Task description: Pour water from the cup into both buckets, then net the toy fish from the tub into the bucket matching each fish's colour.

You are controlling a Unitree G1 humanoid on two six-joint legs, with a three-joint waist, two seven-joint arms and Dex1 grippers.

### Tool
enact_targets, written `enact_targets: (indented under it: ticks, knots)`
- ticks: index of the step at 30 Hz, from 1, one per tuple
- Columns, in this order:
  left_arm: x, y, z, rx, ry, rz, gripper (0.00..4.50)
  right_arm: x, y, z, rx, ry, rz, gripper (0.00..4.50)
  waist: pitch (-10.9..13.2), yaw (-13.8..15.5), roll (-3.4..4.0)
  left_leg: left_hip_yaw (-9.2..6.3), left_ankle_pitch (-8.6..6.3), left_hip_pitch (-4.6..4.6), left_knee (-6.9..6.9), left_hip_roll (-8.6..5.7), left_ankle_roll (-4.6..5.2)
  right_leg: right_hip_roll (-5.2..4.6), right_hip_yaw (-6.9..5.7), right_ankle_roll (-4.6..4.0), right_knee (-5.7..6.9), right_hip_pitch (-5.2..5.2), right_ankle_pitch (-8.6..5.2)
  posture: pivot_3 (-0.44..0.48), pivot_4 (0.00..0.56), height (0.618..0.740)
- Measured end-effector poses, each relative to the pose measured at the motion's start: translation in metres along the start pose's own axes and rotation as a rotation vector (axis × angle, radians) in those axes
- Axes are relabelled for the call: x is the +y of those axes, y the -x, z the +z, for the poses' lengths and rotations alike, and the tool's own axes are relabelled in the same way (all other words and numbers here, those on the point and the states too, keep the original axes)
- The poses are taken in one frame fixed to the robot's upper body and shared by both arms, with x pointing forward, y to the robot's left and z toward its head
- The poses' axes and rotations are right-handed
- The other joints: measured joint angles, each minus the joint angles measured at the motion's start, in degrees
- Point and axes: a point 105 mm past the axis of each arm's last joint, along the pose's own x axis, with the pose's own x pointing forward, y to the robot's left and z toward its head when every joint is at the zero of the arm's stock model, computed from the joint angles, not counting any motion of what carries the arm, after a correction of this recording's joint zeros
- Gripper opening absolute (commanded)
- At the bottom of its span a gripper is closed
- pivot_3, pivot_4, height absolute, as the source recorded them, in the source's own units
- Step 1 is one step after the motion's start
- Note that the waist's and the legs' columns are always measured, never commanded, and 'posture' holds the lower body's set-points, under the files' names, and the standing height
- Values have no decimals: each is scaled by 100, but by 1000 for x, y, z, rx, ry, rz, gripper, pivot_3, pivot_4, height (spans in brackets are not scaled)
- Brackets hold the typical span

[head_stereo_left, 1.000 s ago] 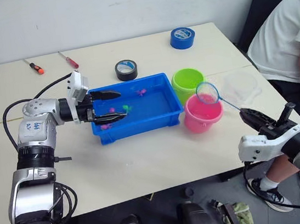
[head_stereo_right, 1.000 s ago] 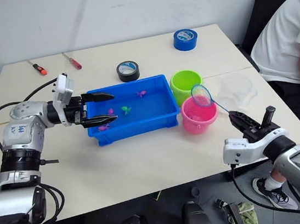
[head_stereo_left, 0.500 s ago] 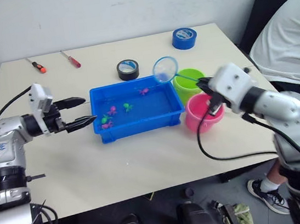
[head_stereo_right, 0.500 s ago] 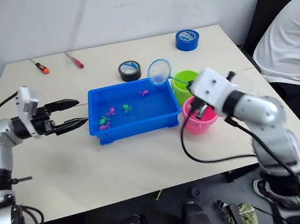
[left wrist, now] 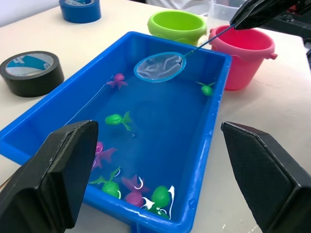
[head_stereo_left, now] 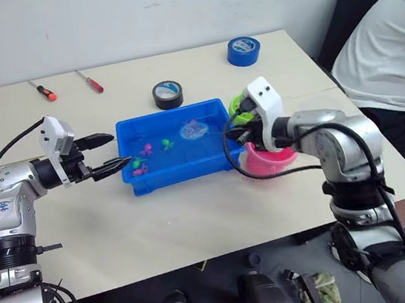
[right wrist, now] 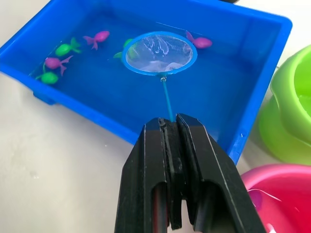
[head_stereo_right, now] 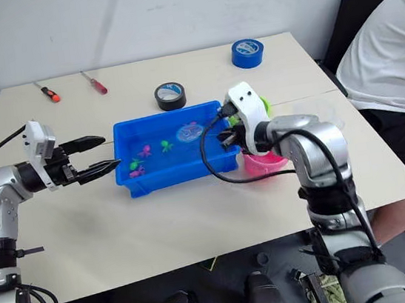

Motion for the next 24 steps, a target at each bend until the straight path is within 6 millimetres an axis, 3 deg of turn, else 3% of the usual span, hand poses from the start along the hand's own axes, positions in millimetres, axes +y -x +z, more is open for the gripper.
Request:
enact_targets:
  ticks: [13,20,24]
  knots:
    - [-1,0,-3,21,-6,51,4417,-13,-28,-23,161,-86,-68,0,0,-67,0,5,-2,-8,-2,-1,2,-4,1,0,-8,-4,0,0,150,731]
    - [-6,0,-1,22,0,49,4417,-16,-55,-23,133,-94,-98,0,1,-158,0,5,6,-11,-10,0,-13,-3,1,0,-10,-12,0,0,150,731]
    - [-7,0,1,21,2,47,4417,-13,-69,-12,82,-76,-104,0,1,-223,0,5,6,-12,-11,0,-13,-5,1,0,-12,-10,0,0,150,731]
